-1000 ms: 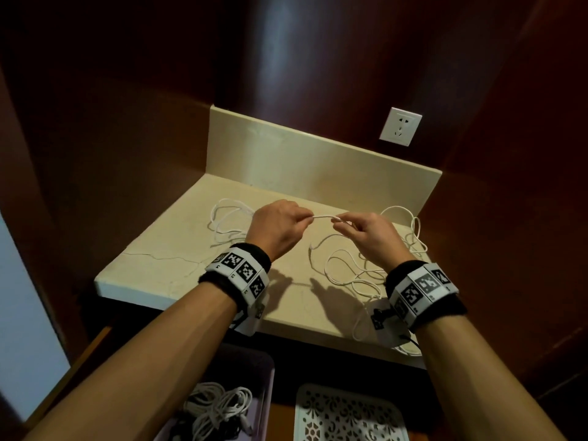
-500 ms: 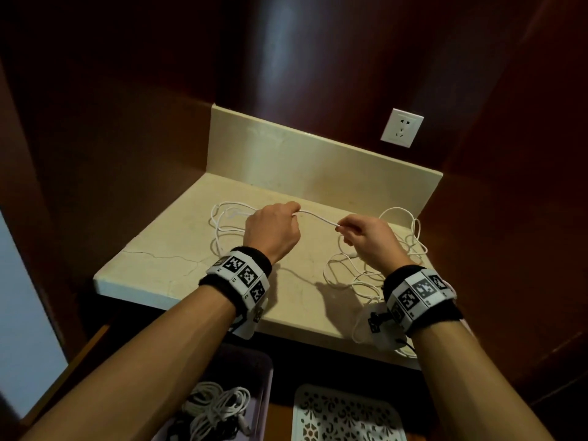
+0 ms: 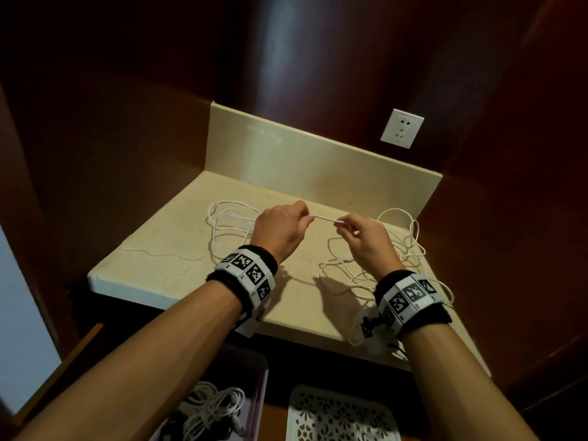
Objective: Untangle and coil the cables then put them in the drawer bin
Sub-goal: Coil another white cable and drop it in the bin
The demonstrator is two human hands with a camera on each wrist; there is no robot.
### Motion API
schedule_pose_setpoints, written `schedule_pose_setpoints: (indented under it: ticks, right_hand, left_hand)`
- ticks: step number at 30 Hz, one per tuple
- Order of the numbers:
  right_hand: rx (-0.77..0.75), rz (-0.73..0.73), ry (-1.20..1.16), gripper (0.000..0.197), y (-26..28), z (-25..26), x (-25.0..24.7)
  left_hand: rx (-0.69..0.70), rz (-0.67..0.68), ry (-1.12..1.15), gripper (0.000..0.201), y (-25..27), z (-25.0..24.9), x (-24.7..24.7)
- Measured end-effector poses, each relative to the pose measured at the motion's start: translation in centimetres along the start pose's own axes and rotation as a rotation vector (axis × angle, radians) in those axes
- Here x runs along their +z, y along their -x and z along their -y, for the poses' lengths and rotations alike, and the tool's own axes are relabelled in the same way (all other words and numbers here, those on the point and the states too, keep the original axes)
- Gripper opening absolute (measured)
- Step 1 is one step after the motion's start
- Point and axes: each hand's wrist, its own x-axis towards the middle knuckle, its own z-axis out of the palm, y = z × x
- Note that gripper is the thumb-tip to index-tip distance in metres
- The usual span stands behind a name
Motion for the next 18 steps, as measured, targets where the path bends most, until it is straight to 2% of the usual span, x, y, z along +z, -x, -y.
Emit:
schedule_pose_setpoints:
  ticks: [2, 5, 10, 15, 18]
  right_hand:
    - [0.07, 0.008, 0.048, 0.018, -0.4, -0.3, 0.2]
    - [0.128, -0.016, -0.005, 0.02, -1.2, 0.0, 0.1]
    - [0.079, -0.039, -0.042, 0.023, -2.4, 1.1, -0.9]
    - [0.139, -0.068, -0.408, 0.018, -2.4, 2.1, -0.8]
    - [0.202, -0.094, -0.661, 0.019, -2.6, 2.9, -0.5]
  left_hand:
    - [0.002, -0.014, 0.011, 0.028, 0.1, 0.0, 0.2]
    - [-0.019, -0.015, 0.038, 0.025, 0.1, 0.0, 0.5]
    - [0.062, -0.073, 0.186, 0.023, -0.2, -0.3, -0.3]
    - [0.058, -0.067, 0.218, 0.025, -0.7, 0.8, -0.6]
    - [0.052, -0.046, 0.288, 0.036, -0.5, 1.0, -0.4]
